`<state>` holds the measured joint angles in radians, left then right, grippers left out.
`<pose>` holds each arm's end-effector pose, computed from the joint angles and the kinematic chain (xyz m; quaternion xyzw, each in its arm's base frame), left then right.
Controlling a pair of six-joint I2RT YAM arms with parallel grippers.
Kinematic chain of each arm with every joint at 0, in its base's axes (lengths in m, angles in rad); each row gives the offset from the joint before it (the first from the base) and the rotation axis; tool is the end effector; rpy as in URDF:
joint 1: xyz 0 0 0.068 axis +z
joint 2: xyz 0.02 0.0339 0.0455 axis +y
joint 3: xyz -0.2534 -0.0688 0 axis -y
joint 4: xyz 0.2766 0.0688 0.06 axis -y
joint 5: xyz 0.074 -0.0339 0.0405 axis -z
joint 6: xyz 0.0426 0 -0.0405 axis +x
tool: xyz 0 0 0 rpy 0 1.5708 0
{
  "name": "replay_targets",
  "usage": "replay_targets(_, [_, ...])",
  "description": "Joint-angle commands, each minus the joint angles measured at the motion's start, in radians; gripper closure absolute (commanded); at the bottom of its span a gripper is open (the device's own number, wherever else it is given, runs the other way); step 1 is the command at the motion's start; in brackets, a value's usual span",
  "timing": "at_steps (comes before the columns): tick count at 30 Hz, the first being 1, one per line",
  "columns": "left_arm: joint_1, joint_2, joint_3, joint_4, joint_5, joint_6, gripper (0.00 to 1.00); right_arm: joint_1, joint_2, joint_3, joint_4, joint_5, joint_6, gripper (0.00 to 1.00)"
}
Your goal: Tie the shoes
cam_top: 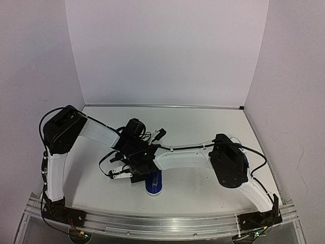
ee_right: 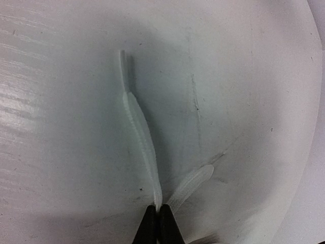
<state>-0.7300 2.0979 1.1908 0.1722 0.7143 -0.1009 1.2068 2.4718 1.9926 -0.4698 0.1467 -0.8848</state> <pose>0.3122 -0.3168 0.0804 0.3999 0.7703 -0.4458 0.2190 0.2050 0.5205 0.1021 -0.8104 0.4953 -0.0200 0.3123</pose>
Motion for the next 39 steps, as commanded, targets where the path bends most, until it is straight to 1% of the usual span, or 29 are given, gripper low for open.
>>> replay_targets(1, [0.001,0.033,0.021,-0.054,-0.007,0.027,0.97,-0.003,0.039,0.003,-0.045,0.001,0.007,1.00])
replay_targets(5, [0.001,0.032,0.027,-0.052,-0.004,0.023,0.97,-0.001,0.011,-0.009,-0.047,-0.007,0.029,1.00])
replay_targets(12, [0.001,0.038,0.035,-0.049,-0.004,0.016,1.00,0.033,-0.127,-0.070,-0.038,-0.009,0.057,1.00])
replay_targets(19, [0.001,-0.003,0.011,-0.037,-0.013,0.008,1.00,0.049,-0.257,-0.172,0.003,-0.024,0.105,1.00])
replay_targets(22, [0.001,-0.020,0.004,-0.034,-0.018,0.007,1.00,0.050,-0.315,-0.226,0.029,-0.060,0.140,1.00])
replay_targets(28, [0.001,-0.049,-0.013,-0.032,-0.031,0.007,1.00,0.050,-0.378,-0.302,0.079,-0.075,0.210,1.00])
replay_targets(33, [0.001,-0.100,-0.050,-0.016,-0.050,-0.004,1.00,0.046,-0.487,-0.438,0.178,-0.085,0.292,1.00])
replay_targets(39, [-0.003,-0.191,-0.110,0.015,-0.078,-0.018,1.00,0.023,-0.665,-0.634,0.338,-0.148,0.428,1.00])
